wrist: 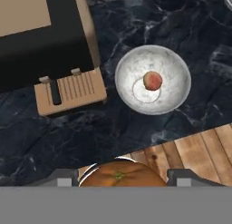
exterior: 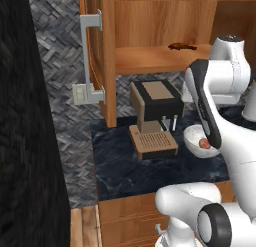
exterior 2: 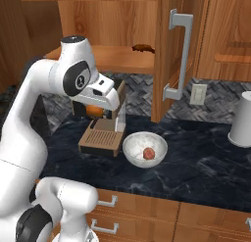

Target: Open the cabinet. Pick the tangerine and peach from the cabinet and place them into the bowl. Then close the cabinet.

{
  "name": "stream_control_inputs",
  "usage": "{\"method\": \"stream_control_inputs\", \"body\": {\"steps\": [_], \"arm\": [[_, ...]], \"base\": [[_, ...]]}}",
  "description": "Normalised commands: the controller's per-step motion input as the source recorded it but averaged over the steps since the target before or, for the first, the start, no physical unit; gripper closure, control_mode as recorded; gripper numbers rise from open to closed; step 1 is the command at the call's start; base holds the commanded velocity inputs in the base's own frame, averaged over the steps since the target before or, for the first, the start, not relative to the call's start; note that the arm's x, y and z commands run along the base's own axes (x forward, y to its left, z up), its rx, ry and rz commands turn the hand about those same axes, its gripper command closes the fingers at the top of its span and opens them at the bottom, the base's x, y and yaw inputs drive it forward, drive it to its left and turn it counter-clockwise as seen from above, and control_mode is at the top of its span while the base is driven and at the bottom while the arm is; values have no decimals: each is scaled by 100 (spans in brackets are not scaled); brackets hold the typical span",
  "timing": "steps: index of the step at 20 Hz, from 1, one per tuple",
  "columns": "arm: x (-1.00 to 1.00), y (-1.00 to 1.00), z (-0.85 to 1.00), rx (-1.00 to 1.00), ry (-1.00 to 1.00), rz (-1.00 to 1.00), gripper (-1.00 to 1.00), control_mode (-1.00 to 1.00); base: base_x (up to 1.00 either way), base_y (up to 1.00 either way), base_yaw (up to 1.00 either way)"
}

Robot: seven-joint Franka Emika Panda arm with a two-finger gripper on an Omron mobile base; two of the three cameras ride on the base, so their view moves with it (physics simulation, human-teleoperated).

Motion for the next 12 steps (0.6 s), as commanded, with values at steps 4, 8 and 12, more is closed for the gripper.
{"method": "stream_control_inputs", "body": {"steps": [4, 8, 12], "arm": [[20, -31, -52, 0, 27, 6, 100, -100], [37, -50, -30, 0, 3, 13, 100, -100], [37, -63, -43, 2, 0, 12, 100, -100]], "base": [[0, 0, 0], [0, 0, 0], [0, 0, 0]]}}
